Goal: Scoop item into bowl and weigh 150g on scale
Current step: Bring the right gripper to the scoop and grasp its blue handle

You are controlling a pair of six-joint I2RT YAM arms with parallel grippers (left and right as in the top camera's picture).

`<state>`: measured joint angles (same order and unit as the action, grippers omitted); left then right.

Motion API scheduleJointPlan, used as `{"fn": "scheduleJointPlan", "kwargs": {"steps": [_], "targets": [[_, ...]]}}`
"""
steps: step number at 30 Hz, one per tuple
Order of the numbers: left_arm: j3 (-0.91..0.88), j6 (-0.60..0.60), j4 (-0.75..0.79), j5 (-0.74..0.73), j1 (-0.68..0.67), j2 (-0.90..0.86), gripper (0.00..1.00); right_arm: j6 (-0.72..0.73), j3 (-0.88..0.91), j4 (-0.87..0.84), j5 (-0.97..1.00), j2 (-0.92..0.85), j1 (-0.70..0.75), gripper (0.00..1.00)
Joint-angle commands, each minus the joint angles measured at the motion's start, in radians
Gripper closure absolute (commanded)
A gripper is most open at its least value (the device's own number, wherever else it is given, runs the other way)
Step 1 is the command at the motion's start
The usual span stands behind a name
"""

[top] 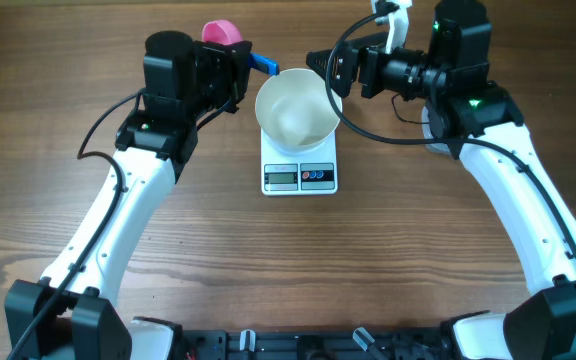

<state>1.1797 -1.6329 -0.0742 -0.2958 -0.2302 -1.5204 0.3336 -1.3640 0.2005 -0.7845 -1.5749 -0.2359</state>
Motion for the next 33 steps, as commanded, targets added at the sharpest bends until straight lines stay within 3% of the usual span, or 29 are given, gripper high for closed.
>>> {"fn": "scheduleJointPlan", "kwargs": {"steps": [1,19,24,33], "targets": [[0.012,-0.002,0.004,0.033,-0.002,-0.005,0.96,-0.046,-0.016,-0.006,0.005,0.001,-0.003,0.0],[0.012,-0.001,0.035,0.14,-0.001,-0.005,0.96,-0.147,-0.016,-0.037,0.055,-0.029,-0.161,0.0],[0.012,-0.003,0.114,0.03,-0.001,-0.005,0.96,0.04,-0.016,-0.129,0.109,-0.07,-0.205,0.0],[0.012,-0.085,0.143,-0.145,-0.001,-0.005,0.96,0.032,-0.016,-0.273,0.141,-0.127,-0.21,0.03]]}}
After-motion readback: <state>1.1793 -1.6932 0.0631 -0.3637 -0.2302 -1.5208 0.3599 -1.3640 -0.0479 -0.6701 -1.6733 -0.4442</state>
